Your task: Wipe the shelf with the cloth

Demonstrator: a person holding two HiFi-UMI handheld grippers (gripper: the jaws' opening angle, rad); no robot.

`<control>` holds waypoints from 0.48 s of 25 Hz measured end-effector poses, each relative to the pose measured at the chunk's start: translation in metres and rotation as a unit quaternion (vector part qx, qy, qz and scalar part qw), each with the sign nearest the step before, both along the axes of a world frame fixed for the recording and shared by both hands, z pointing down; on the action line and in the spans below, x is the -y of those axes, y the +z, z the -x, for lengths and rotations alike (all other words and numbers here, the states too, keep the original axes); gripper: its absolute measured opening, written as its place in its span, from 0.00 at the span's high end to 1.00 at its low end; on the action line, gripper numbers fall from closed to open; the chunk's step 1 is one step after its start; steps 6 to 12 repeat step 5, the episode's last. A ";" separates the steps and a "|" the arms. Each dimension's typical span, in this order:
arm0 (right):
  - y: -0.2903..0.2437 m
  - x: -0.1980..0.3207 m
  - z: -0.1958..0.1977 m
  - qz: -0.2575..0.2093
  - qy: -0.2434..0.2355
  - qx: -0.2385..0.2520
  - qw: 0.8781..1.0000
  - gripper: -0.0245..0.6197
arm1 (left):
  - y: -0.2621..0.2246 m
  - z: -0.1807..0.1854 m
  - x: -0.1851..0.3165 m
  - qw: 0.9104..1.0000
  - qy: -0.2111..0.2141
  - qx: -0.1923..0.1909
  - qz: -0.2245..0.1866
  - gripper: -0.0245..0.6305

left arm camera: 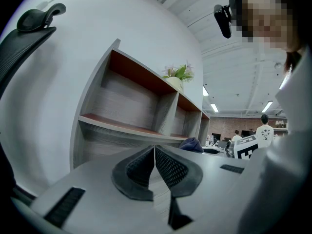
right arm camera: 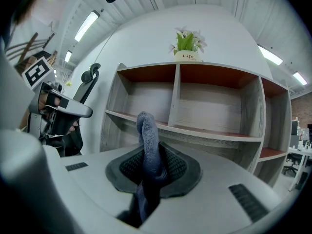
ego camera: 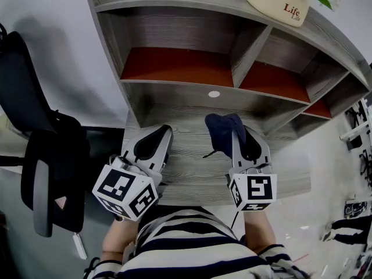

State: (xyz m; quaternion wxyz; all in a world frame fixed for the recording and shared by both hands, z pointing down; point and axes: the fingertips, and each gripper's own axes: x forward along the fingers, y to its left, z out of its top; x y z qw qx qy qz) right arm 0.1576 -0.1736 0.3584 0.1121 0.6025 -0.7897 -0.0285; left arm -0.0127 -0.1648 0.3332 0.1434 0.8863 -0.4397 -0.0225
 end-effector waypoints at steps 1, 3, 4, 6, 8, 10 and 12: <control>0.000 0.000 0.000 -0.001 0.000 0.000 1.000 0.86 | 0.000 0.000 0.000 1.000 0.000 0.001 0.000 0.93; -0.001 0.001 0.000 -0.001 -0.001 0.000 1.000 0.86 | -0.001 0.000 0.000 1.000 0.000 0.003 -0.002 0.93; -0.002 0.001 0.001 -0.001 -0.002 -0.001 1.000 0.86 | -0.001 0.000 0.000 1.000 0.001 0.003 -0.002 0.93; -0.002 0.001 0.001 -0.001 -0.003 -0.001 1.000 0.86 | -0.002 0.000 0.000 1.000 0.002 0.004 -0.003 0.93; -0.002 0.001 0.001 -0.001 -0.003 -0.001 1.000 0.86 | -0.002 0.000 0.000 1.000 0.002 0.004 -0.003 0.93; -0.002 0.001 0.001 -0.001 -0.003 -0.001 1.000 0.86 | -0.002 0.000 0.000 1.000 0.002 0.004 -0.003 0.93; -0.002 0.001 0.001 -0.001 -0.003 -0.001 1.000 0.86 | -0.002 0.000 0.000 1.000 0.002 0.004 -0.003 0.93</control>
